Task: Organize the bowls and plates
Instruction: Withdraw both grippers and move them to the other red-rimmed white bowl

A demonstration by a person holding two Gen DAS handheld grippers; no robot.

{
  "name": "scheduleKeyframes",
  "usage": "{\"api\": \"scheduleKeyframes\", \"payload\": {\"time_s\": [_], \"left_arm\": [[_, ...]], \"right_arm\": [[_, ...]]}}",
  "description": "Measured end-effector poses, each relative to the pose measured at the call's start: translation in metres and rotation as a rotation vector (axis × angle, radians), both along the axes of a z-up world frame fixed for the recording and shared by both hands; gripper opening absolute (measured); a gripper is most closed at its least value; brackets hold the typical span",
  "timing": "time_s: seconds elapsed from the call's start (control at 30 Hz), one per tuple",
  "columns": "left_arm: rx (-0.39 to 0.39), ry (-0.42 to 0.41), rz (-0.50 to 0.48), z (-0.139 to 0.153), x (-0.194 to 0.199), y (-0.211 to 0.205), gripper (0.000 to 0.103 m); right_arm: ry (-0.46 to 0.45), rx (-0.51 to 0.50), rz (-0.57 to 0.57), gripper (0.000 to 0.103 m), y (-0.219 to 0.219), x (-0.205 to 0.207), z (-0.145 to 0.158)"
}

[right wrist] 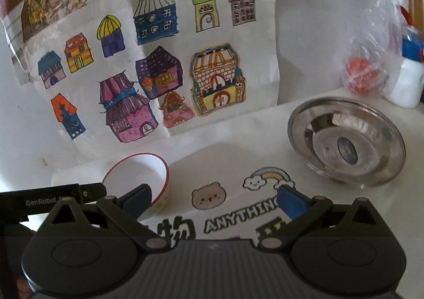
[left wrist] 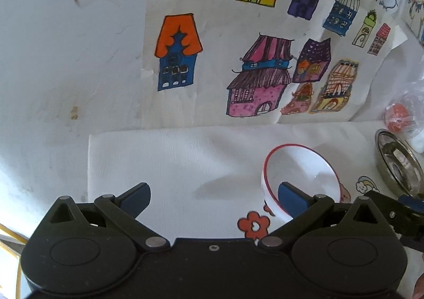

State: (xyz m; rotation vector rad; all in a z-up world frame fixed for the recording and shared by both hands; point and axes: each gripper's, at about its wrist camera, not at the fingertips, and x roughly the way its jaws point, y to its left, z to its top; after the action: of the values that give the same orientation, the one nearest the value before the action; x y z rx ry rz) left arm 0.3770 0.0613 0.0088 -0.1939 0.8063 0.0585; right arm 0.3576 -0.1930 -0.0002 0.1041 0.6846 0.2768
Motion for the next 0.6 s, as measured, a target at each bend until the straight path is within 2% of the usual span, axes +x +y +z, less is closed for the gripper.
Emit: {"api": "scheduleKeyframes", "payload": {"time_s": [0.33, 0.43, 0.6], "left_arm": [[-0.018, 0.017, -0.001, -0.015, 0.016, -0.003, 0.102], [0.011, 0.002, -0.004, -0.016, 0.016, -0.006, 0.102], [0.039, -0.016, 0.007, -0.020, 0.018, -0.009, 0.102]], "right_arm": [[-0.047, -0.099, 0.051, 0.103, 0.020, 0.015, -0.015], [-0.071, -0.119, 0.068, 0.102, 0.024, 0.016, -0.017], [-0.081, -0.087, 0.103, 0.093, 0.023, 0.018, -0.019]]}}
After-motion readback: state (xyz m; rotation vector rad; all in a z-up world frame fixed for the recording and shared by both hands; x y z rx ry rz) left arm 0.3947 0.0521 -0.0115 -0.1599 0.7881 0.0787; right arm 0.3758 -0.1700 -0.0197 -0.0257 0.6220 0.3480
